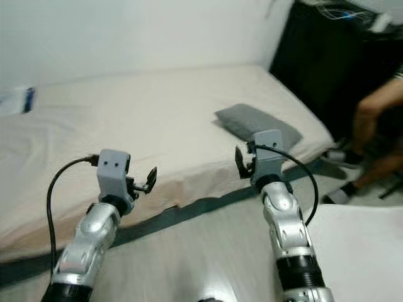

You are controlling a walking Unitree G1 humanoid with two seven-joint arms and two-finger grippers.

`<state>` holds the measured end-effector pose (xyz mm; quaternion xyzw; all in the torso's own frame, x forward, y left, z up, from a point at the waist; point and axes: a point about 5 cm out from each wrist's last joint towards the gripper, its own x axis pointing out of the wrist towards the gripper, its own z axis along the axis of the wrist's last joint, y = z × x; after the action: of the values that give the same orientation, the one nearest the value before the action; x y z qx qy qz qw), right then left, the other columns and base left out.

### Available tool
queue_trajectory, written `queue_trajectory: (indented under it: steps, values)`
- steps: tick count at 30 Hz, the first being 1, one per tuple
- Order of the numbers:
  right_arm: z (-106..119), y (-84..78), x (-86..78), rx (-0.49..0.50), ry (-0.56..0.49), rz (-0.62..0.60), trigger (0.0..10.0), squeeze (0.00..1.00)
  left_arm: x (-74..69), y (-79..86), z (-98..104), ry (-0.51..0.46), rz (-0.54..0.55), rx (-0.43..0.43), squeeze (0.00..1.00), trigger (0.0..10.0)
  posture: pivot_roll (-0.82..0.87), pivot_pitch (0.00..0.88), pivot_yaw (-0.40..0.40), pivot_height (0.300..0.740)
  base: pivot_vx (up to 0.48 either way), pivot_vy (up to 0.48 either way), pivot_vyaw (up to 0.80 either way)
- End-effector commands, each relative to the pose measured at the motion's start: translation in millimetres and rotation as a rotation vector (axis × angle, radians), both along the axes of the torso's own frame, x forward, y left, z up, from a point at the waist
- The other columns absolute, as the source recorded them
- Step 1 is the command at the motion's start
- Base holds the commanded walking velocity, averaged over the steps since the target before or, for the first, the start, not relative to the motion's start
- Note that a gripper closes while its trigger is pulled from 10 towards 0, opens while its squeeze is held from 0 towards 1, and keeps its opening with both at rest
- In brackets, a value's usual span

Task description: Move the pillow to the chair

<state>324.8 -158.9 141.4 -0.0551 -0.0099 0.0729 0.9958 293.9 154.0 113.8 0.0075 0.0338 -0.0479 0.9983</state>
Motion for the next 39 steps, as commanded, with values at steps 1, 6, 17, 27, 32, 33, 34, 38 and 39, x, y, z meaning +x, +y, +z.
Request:
queue_trajectory:
  steps: [1,6,17,27,32,33,34,38,39]
  values:
    - [-2.3,-2.2,-0.9,0.000,0.012,-0.005,10.0,0.00,-0.9,-2.9,0.4,0.004,-0.014,-0.023,0.00,10.0,-0.05,0.121,-0.065,0.731,0.000,0.000,0.00]
    - [-4.7,1.9,-1.5,-0.016,0.020,0.019,10.0,0.00,-1.9,-7.5,2.8,-0.011,-0.031,-0.040,0.00,10.0,-0.05,0.119,-0.062,0.731,0.000,0.000,0.00]
    - [-6.2,1.4,-1.6,-0.015,0.019,0.020,10.0,0.00,-3.7,-13.8,6.6,-0.051,-0.070,-0.055,0.00,10.0,-0.05,0.115,-0.061,0.731,0.321,0.000,0.00]
    - [-6.5,4.3,-1.3,-0.014,0.021,0.030,10.0,0.00,-3.8,-13.7,7.1,-0.053,-0.078,-0.059,0.00,10.0,-0.04,0.106,-0.062,0.731,0.411,0.000,0.00]
    - [-6.8,5.0,-1.4,-0.015,0.022,0.034,10.0,0.00,-3.7,-13.7,7.2,-0.055,-0.080,-0.059,0.00,10.0,-0.04,0.105,-0.062,0.731,0.407,0.000,0.00]
    - [-6.9,5.1,-1.4,-0.015,0.022,0.035,10.0,0.00,-3.6,-13.7,7.3,-0.056,-0.081,-0.060,0.00,10.0,-0.04,0.102,-0.062,0.731,0.409,0.000,0.00]
    - [-6.9,5.1,-1.4,-0.015,0.022,0.035,10.0,0.00,-3.6,-13.7,7.3,-0.056,-0.081,-0.060,0.00,10.0,-0.04,0.102,-0.062,0.731,0.409,0.000,0.00]
    - [-6.9,5.2,-1.0,-0.018,0.023,0.038,10.0,0.00,-3.6,-13.9,7.3,-0.057,-0.082,-0.061,0.00,10.0,-0.04,0.100,-0.061,0.731,0.410,0.000,0.00]
    - [-6.9,5.3,-0.9,-0.018,0.023,0.039,10.0,0.00,-3.6,-14.1,7.4,-0.057,-0.082,-0.061,0.00,10.0,-0.04,0.100,-0.061,0.731,0.409,0.000,0.00]
